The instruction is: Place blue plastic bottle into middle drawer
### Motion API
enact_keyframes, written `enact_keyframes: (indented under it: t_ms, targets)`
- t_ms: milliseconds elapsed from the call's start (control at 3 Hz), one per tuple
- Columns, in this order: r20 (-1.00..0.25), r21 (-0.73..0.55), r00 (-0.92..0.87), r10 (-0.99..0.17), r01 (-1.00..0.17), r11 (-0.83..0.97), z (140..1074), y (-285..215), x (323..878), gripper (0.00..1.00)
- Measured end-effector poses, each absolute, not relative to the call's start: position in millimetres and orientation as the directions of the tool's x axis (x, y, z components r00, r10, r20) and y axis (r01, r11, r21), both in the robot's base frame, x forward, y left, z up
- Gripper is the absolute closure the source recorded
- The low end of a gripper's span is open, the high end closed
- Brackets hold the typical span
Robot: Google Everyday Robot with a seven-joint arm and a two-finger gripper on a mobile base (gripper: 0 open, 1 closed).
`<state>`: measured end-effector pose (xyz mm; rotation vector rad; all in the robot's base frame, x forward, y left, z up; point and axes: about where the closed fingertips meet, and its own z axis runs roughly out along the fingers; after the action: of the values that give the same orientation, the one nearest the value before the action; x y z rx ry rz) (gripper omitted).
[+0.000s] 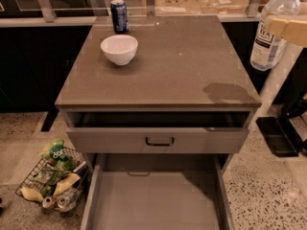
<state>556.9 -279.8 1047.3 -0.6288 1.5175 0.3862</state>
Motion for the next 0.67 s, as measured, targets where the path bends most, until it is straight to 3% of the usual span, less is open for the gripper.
enact_keyframes:
  t_ms: [667]
  targets:
    - [-0.991,-0.125,0.045,-0.123,-0.609,0.783,1047.2,-275.6,557.2,1.0]
